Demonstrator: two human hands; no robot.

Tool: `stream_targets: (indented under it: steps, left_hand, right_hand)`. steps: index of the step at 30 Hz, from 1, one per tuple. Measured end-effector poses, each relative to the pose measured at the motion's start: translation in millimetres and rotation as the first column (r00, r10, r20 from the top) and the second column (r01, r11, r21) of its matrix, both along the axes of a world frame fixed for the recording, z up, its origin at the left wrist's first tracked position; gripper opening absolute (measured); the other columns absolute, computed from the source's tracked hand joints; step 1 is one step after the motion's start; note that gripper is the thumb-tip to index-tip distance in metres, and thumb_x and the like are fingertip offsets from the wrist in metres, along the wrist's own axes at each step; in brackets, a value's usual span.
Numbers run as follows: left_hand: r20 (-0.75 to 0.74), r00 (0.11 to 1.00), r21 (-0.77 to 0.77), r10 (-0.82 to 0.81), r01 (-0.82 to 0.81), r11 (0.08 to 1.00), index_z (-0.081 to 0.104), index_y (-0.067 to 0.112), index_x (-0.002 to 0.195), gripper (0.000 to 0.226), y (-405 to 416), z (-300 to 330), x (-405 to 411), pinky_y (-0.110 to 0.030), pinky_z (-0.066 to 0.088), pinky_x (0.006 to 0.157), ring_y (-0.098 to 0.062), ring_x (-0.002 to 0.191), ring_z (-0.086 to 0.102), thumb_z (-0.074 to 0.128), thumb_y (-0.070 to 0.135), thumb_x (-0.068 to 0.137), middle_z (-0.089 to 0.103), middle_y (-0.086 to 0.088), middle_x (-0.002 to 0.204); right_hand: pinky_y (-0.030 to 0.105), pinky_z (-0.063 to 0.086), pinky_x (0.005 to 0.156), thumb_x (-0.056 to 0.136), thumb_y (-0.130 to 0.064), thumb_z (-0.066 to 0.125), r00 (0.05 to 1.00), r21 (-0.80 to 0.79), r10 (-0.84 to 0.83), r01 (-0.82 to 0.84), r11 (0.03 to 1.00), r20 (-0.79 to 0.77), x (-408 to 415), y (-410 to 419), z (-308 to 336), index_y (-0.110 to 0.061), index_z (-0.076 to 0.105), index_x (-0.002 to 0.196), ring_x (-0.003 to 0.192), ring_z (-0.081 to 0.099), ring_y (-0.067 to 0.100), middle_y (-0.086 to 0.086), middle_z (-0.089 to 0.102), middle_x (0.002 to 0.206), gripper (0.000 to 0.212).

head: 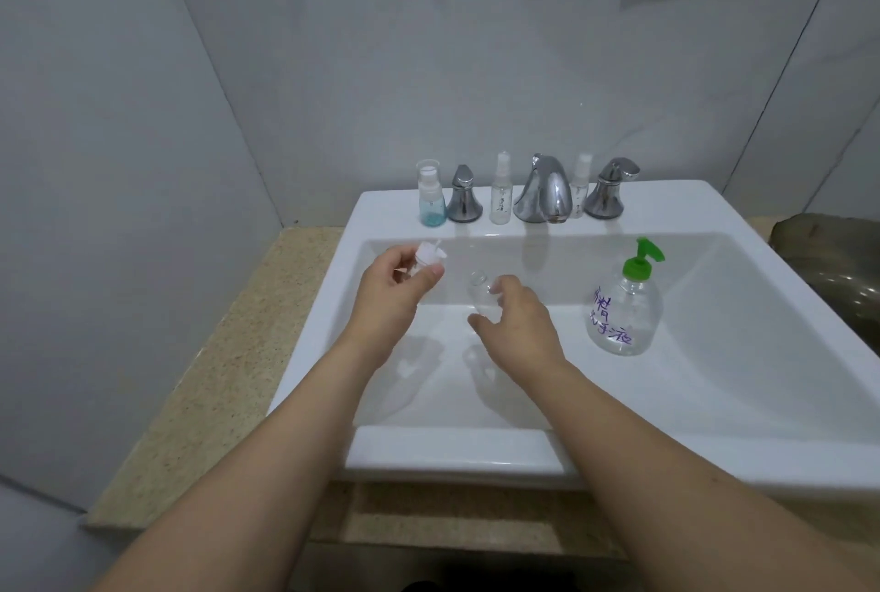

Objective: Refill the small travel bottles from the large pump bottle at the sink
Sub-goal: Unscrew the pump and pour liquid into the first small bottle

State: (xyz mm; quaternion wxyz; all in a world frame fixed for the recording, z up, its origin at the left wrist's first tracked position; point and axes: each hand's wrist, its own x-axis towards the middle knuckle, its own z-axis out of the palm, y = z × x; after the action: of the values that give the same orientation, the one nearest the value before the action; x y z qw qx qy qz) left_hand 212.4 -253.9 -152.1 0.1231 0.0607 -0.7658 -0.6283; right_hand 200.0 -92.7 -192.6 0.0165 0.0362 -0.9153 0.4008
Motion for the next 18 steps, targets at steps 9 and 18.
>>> stream_targets:
  steps: [9, 18]
  left_hand:
    - [-0.126, 0.916, -0.216, 0.382, -0.401, 0.89, 0.062, 0.021, 0.108, 0.027, -25, 25, -73, -0.02, 0.044, 0.077, -0.007, 0.089, 0.06, 0.069, 0.026, 0.083, 0.065, 0.009, 0.098]
    - [-0.066, 0.887, -0.351, 0.457, -0.45, 0.821, 0.061, 0.012, 0.115, 0.03, -32, 3, -109, -0.022, 0.037, 0.076, -0.015, 0.089, 0.054, 0.063, 0.02, 0.086, 0.061, 0.004, 0.099]
  right_hand:
    - [0.032, 0.047, 0.081, 0.084, -0.038, 0.068, 0.998, -0.213, 0.058, -0.056, 0.975, 0.006, -29, -29, -2, -0.026, 0.048, 0.112, 0.092, 0.054, 0.011, -0.008, 0.056, 0.105, 0.037]
    - [0.028, 0.038, 0.072, 0.084, -0.039, 0.069, 0.999, -0.158, 0.038, -0.035, 0.987, 0.016, -42, -19, -18, -0.03, 0.047, 0.108, 0.093, 0.054, 0.01, -0.011, 0.056, 0.104, 0.034]
